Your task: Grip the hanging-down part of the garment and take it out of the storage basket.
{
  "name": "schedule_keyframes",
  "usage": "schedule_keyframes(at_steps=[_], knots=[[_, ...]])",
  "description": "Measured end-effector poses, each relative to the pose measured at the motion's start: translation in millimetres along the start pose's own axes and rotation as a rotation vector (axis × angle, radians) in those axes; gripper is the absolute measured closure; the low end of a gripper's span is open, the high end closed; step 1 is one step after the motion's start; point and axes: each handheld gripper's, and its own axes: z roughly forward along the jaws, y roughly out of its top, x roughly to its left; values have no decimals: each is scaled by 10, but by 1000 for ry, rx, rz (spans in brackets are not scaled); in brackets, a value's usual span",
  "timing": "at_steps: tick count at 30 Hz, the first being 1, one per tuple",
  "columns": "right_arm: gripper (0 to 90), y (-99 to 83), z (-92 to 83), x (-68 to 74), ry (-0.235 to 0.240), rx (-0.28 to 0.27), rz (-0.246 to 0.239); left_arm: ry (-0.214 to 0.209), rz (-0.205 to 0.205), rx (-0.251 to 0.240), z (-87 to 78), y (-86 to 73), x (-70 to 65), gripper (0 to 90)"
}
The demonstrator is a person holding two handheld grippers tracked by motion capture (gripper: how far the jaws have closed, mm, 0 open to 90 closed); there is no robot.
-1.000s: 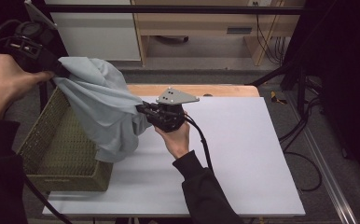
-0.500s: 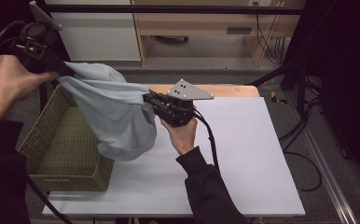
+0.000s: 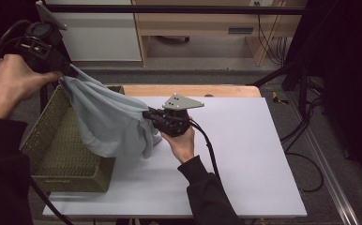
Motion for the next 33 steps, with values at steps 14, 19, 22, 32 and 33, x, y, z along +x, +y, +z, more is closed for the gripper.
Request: schedule_keyframes(at_steps=[14,19,22,32,33], knots=[[516,-361,11,27,76,36,39,8,21,-12,14,22,-72,871],[418,-355,-264,-64,33,-18,59,7,20,-8,4,24,-85,871],[370,-357,-431,-115,-11,-39,59,7,22,-7,-2,33,-108,872],[127,-513,-1030,-227,-191,-76,32,4,25,5,20,54,-163,871],[117,-524,-1072,-230,-203,-78,36,6,25,5,22,55,-166,871]])
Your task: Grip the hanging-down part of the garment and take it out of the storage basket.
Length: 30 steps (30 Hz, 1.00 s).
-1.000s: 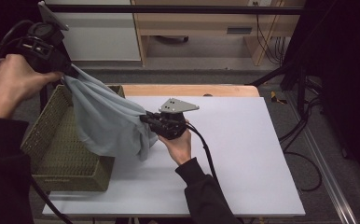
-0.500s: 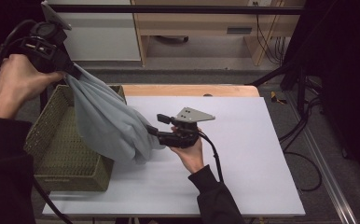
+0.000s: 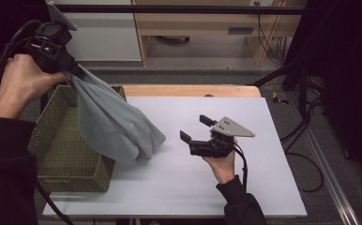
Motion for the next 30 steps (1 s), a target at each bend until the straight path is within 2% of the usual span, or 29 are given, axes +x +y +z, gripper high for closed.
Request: schedule_keyframes(at_steps=[6,10,13,17,20,21,24,30], knots=[[65,-82,-285,-114,-81,-9,0,-4,-4,-6,9,-15,7,871],[33,-173,-454,-179,-130,-14,16,-7,-11,-9,6,-38,36,871],[28,-225,-547,-208,-135,-23,32,-14,-19,-9,10,-49,43,871],[10,-306,-661,-257,-145,-23,18,-10,-15,-8,10,-54,60,871],[4,-376,-734,-274,-146,-25,27,-10,-15,-10,8,-62,65,871],[3,-427,-785,-271,-161,-9,41,-11,-20,-11,9,-65,62,871],[2,-482,-839,-283,-176,-6,34,-12,-22,-6,13,-68,61,871],[1,-642,-965,-300,-214,4,51,-10,-25,-6,28,-68,74,870]])
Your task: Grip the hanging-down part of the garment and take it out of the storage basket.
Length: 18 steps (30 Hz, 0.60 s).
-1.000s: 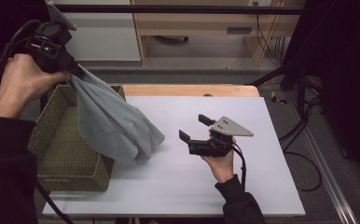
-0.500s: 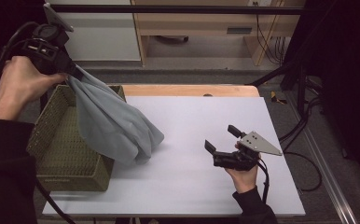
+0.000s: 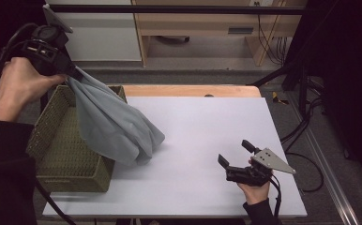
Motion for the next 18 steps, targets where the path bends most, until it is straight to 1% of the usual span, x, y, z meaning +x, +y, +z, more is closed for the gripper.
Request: schedule_keyframes(at_steps=[3,4,7,8,9,12,13,15,18], knots=[[1,-68,-32,-18,-15,9,9,-4,-1,3,10,-2,10,871],[1,-83,-47,-26,-20,13,2,-5,0,3,10,-2,12,871],[2,-113,-86,-23,-33,-1,-8,-7,-2,3,10,1,27,870],[2,-120,-99,-15,-34,-3,-5,-7,-3,4,13,2,31,870],[2,-130,-121,-10,-24,-16,-11,-7,-2,5,20,5,32,870],[2,-135,-129,5,-30,-20,-18,-11,0,3,36,7,27,871],[2,-135,-136,12,-23,-16,-20,-12,5,6,41,9,29,870],[2,-139,-136,36,-25,-17,-23,-12,2,7,48,5,20,870],[2,-157,-135,63,-16,-14,-26,-12,2,7,43,0,20,870]])
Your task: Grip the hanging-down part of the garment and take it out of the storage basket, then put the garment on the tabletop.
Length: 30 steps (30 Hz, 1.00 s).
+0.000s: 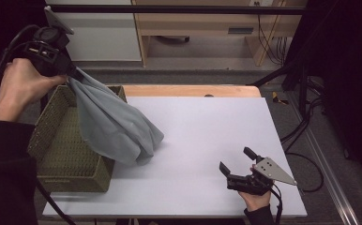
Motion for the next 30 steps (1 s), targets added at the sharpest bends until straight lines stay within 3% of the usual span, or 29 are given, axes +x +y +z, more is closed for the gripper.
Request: schedule_keyframes(at_steps=[11,18,24,30], knots=[[2,-51,2,-15,11,16,23,-1,-1,4,3,3,-16,870],[2,-57,5,-29,11,23,31,-11,14,12,22,36,-101,871],[2,-61,-2,-33,13,34,25,-24,39,22,56,93,-251,871],[2,-61,-9,-33,15,42,32,-45,86,23,114,188,-488,871]])
